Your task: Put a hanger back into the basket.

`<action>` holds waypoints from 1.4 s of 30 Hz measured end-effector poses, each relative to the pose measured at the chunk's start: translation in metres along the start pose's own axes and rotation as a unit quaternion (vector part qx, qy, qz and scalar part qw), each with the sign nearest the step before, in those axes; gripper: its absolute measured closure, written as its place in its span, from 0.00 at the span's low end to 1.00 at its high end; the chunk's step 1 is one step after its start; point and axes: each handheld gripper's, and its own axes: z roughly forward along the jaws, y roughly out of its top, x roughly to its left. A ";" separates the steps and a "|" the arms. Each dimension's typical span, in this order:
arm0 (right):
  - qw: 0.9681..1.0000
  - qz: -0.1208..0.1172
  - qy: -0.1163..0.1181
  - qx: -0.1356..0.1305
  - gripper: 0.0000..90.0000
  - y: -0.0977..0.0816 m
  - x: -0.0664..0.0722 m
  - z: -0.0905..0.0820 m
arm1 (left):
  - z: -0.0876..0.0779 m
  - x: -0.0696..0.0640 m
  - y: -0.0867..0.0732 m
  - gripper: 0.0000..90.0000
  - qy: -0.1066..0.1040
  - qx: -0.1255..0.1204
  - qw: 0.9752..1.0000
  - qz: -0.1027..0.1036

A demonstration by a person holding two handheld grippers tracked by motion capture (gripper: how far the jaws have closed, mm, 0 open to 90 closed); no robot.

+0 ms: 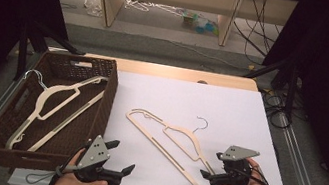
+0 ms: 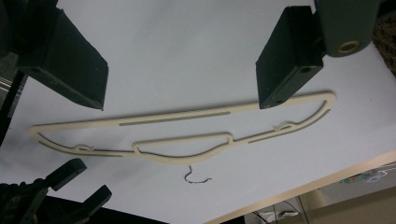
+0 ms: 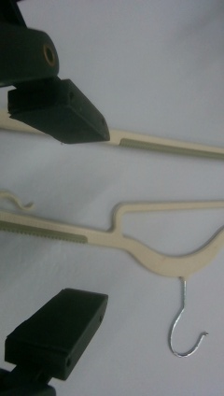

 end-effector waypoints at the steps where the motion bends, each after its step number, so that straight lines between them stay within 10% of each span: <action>1: 1.000 0.004 -0.004 0.005 0.22 0.001 -0.001 0.002 | 0.000 0.000 0.000 0.19 -0.001 0.003 1.000 0.002; 16: 0.995 0.045 -0.008 0.085 0.35 0.016 -0.018 0.029 | 0.003 0.000 -0.004 0.19 -0.003 0.011 1.000 0.002; 42: 0.984 0.023 0.016 0.176 0.60 0.031 -0.018 0.050 | 0.008 -0.002 -0.008 0.20 -0.018 0.027 0.999 0.007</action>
